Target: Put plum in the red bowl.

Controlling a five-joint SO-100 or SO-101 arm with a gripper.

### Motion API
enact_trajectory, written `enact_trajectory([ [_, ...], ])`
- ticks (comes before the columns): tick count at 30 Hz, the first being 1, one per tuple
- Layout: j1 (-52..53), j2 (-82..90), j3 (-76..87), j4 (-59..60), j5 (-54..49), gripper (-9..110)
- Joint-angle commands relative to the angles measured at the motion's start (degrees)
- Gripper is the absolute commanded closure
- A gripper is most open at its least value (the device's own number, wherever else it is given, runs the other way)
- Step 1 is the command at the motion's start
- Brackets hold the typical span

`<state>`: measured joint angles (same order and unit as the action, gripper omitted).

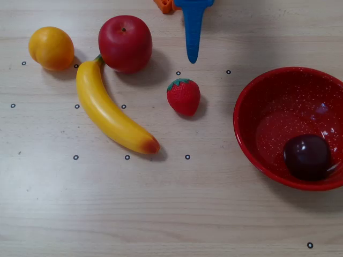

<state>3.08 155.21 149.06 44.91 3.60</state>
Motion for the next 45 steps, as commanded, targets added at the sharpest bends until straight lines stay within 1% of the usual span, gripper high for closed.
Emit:
enact_trajectory([
  [1,-1.23,8.44,3.6,-2.99,0.7,101],
  [8,-1.23,24.17,20.13,-4.66,1.23,101],
  [18,-3.87,29.79,29.18,-5.89,0.53,101],
  [24,-3.78,29.88,29.62,-0.7,-1.76,101],
  [28,-3.78,29.88,29.62,5.01,-2.29,101],
  [35,-3.78,29.88,29.62,5.45,-5.36,101],
  [45,-3.96,29.88,29.62,5.54,-5.63,101],
])
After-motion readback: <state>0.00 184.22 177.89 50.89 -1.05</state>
